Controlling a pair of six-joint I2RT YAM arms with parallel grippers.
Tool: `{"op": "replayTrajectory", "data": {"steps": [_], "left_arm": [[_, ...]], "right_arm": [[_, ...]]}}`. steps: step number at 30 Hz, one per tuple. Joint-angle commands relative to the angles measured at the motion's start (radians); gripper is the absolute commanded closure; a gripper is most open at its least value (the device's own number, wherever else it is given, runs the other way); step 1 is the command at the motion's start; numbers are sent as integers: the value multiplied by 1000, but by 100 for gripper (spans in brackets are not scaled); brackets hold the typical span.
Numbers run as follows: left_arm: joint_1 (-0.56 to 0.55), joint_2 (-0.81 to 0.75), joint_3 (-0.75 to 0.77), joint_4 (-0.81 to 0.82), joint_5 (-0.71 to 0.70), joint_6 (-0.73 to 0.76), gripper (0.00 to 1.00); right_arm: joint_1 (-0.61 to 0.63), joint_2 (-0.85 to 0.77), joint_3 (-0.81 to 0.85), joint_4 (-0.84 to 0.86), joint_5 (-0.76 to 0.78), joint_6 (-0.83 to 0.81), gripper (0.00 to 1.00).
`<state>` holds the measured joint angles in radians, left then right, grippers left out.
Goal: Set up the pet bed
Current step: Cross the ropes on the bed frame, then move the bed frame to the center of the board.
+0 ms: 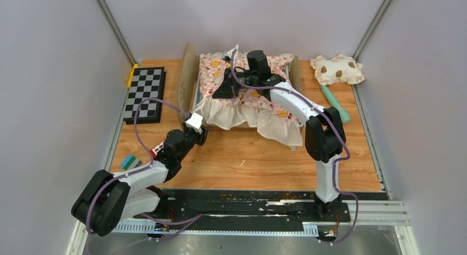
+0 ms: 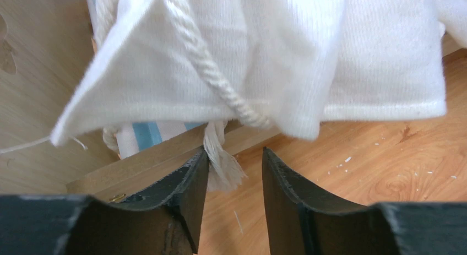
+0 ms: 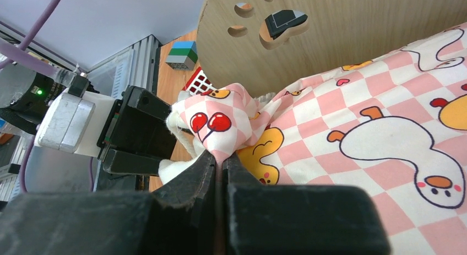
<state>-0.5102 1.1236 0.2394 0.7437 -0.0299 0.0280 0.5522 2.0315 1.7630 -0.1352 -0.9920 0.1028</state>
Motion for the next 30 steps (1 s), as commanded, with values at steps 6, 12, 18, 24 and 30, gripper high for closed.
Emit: {"op": "replayTrajectory", "data": {"steps": [6,12,18,24,30], "left_arm": [[1,48,91,76,-19,73,72],[1,39,100,23,-27,85,98],[1,-76,81,-78,-7,53,100],[1,-261,14,-206,-18,-23,100],[1,-454,-6,-410,-156,-179,100]], "right_arm": [[-9,-3,46,-3,-18,-11,100],[-11,-3,46,-4,-20,-11,100],[-14,-6,38,-2,-21,-13,100],[-12,-2,41,9,-22,1,100],[0,7,54,9,-18,1,100]]}}
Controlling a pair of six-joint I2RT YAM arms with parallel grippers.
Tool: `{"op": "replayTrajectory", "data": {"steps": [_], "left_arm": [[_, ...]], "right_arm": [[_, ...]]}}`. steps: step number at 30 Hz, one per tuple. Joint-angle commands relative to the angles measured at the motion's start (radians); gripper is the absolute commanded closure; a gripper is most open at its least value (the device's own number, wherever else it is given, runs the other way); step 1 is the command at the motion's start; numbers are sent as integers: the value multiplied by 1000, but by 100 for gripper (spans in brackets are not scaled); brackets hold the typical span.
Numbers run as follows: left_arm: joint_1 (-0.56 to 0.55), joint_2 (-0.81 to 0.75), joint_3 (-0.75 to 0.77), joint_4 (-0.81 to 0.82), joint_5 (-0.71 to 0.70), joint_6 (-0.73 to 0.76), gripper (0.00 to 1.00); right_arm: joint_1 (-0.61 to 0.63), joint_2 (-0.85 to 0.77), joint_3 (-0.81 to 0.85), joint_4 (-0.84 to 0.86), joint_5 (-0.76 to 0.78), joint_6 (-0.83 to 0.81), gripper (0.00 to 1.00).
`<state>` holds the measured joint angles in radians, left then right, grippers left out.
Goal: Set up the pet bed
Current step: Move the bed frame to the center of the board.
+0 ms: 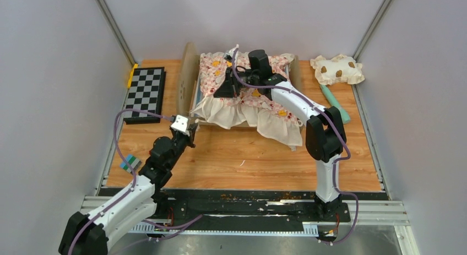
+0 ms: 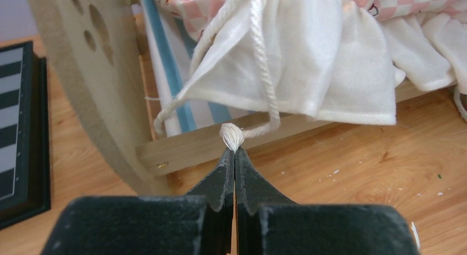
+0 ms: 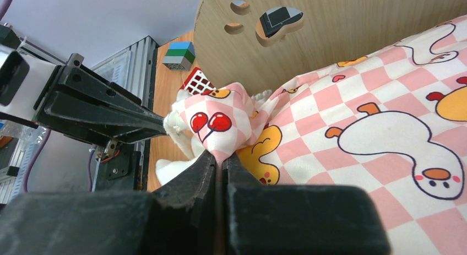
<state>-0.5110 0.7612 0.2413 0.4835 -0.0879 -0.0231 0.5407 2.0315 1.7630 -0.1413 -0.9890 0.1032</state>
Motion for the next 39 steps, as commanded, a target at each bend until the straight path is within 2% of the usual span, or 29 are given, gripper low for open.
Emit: {"op": "replayTrajectory", "data": {"steps": [1,6,7,11,19,24,28,33,37,39], "left_arm": [[2,-115,-8,-195,-116,-162,100],[2,-235,-2,-375,-272,-310,100],[2,-255,-1,-399,-298,-328,96],[2,-306,28,-516,-405,-385,62],[2,-355,76,-627,-514,-405,32],[2,-389,86,-600,-546,-380,31],[2,-391,120,-557,-535,-346,30],[2,-334,187,-536,-530,-310,23],[4,-275,245,-491,-516,-260,12],[17,-225,296,-488,-459,-239,10]], "right_arm": [[15,9,58,8,-19,-4,100],[30,22,79,-23,6,-28,100],[35,24,85,-33,13,-34,100],[60,39,113,-89,59,-81,100],[103,64,140,-61,182,-51,99],[144,104,209,-145,285,-123,97],[175,131,243,-214,434,-208,96],[208,145,237,-268,610,-307,94],[227,152,243,-308,614,-352,79],[232,142,241,-314,602,-359,69]]}}
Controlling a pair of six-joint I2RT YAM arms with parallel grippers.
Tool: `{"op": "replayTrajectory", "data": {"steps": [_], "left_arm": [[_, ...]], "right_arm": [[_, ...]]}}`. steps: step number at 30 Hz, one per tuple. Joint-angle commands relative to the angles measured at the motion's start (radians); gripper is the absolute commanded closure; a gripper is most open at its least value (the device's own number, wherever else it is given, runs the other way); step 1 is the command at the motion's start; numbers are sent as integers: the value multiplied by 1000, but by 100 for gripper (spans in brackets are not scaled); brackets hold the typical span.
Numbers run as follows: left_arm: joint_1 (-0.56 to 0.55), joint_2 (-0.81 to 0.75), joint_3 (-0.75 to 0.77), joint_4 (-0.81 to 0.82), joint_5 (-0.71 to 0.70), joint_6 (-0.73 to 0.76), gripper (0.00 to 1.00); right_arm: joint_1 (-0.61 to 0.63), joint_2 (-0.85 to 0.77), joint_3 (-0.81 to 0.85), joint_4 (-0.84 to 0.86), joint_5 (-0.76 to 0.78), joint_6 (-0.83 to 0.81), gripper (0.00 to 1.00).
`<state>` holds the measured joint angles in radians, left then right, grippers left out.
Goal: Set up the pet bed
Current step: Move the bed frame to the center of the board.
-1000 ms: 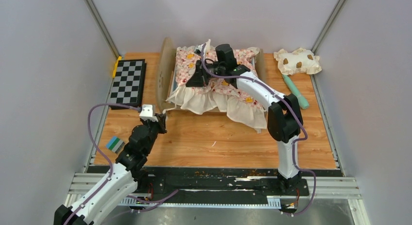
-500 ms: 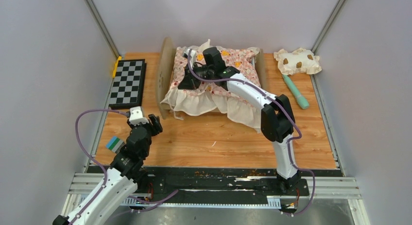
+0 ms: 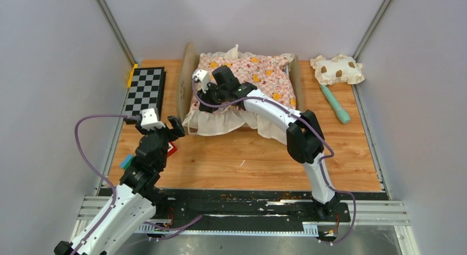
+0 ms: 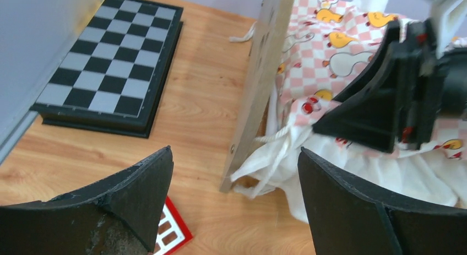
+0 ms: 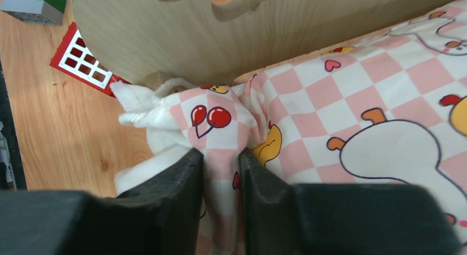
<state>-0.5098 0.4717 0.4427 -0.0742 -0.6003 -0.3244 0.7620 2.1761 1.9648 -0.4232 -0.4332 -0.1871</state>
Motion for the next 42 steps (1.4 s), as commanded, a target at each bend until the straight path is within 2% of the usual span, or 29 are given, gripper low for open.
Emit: {"op": "replayTrajectory", "data": {"steps": [1,7,11,17,24,28,30,32,34,38,42], "left_arm": [[26,97,124,71,88,71,9],[92,333,315,68,210,160,4],[135,494,427,69,233,209,3],[180,660,530,42,220,254,3],[214,744,549,17,271,260,19],[214,773,563,-46,277,224,31],[214,777,566,-90,275,183,36],[214,777,563,-125,283,155,40],[214,785,564,-152,292,133,45],[214,798,551,-169,362,129,59],[214,793,536,-177,390,120,60]], "right_arm": [[12,-11,37,-32,45,-68,60],[17,-155,-68,31,23,-33,35],[16,-283,-196,71,48,-17,24],[17,-513,-450,173,72,41,22],[18,-750,-688,224,140,109,22],[15,-840,-756,174,277,150,22],[4,-877,-766,104,473,196,25],[-40,-913,-771,48,592,283,26],[-138,-944,-776,-25,639,371,28],[-383,-981,-844,-71,581,454,29],[-536,-953,-896,-27,496,463,29]]}}
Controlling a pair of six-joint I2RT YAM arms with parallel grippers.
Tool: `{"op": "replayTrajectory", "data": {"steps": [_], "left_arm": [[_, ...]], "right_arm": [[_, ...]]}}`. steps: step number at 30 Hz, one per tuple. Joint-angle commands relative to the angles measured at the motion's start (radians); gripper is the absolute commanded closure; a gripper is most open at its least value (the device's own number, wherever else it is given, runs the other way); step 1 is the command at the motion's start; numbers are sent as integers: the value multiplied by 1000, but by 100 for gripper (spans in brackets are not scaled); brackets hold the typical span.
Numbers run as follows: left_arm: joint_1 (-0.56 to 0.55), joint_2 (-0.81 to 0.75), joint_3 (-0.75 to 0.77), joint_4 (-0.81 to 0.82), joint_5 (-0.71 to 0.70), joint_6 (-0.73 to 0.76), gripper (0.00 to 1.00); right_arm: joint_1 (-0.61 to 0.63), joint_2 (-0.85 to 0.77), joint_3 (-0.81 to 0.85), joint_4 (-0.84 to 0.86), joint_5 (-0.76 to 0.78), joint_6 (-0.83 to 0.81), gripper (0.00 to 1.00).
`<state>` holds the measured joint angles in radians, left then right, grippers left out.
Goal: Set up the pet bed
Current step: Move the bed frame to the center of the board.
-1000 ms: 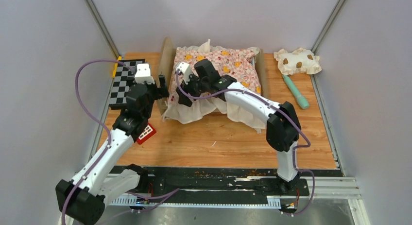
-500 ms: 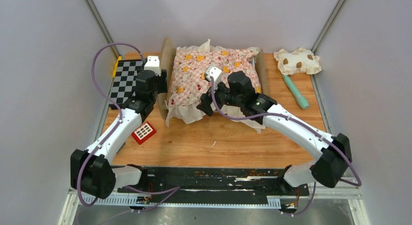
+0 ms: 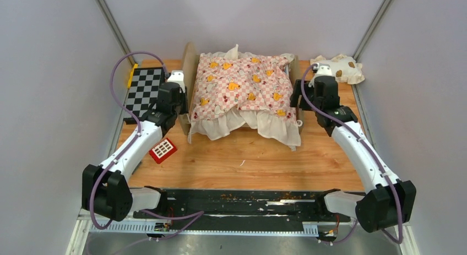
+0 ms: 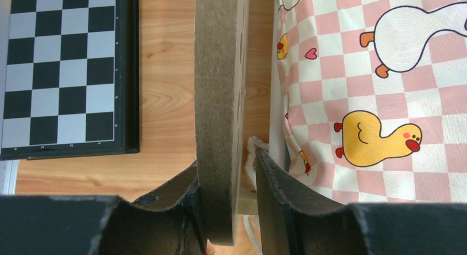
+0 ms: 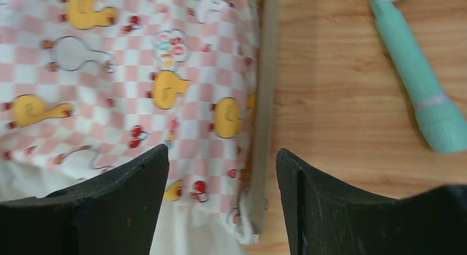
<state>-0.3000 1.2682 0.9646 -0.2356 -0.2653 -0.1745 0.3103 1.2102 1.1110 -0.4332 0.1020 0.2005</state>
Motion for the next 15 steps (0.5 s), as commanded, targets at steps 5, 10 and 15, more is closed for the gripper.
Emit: {"op": "replayTrajectory", "data": {"steps": [5,10,15], "left_arm": [[-5,-18,12,-19,109,-37,62],[-15,-24,14,-24,138,-36,62],[-46,-27,13,-40,171,-44,62]], "right_arm": [[-154,116,-16,29,-87,62,30],[-188,189,9,51,-87,62,52],[-218,248,31,73,-76,41,73]]}}
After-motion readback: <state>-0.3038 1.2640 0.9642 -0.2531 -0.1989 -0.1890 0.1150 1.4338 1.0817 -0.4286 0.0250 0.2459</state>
